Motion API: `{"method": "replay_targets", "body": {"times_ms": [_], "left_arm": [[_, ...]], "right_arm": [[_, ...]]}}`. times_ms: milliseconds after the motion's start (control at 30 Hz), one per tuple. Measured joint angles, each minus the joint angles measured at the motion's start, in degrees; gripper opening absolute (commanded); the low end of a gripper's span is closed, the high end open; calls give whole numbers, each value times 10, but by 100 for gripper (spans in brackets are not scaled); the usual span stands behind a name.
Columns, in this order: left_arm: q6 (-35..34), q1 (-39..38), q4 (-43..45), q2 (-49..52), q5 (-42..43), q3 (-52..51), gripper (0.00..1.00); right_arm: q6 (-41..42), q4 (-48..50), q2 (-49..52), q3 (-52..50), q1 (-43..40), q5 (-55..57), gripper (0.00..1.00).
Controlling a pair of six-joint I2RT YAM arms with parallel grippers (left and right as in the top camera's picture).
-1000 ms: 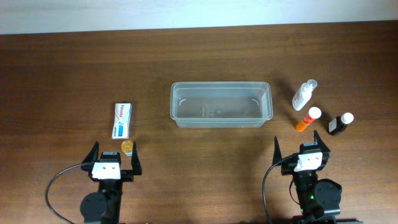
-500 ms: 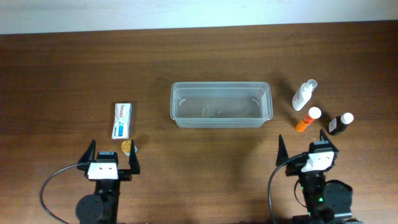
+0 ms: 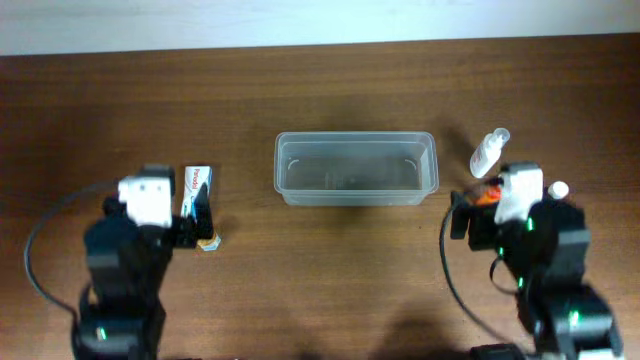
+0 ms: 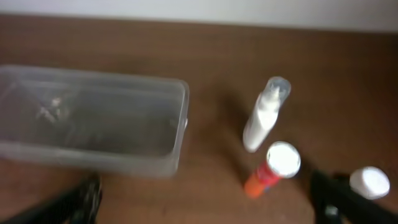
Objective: Pack container
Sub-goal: 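Move the right gripper to the white spray bottle and grasp it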
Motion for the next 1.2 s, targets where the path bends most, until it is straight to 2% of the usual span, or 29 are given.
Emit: {"method": "replay_targets", "body": {"times_ms": [233, 367, 533, 833, 1200], "left_arm": [[0, 0, -164, 191, 64, 171, 99], [0, 0, -238, 256, 78, 216, 99], [0, 0, -252, 266, 83, 218, 99], [-9, 0, -253, 285, 71, 271, 99], [-13, 0, -252, 343, 50, 284, 99]], "right_arm": [[9, -217, 202, 194, 0, -9, 98], [9, -262, 284, 265, 0, -24, 98], [26, -268, 323, 314, -14, -31, 98], [23, -323, 471, 513, -116, -35, 98], [-30, -303, 635, 523, -142, -37, 98]]}}
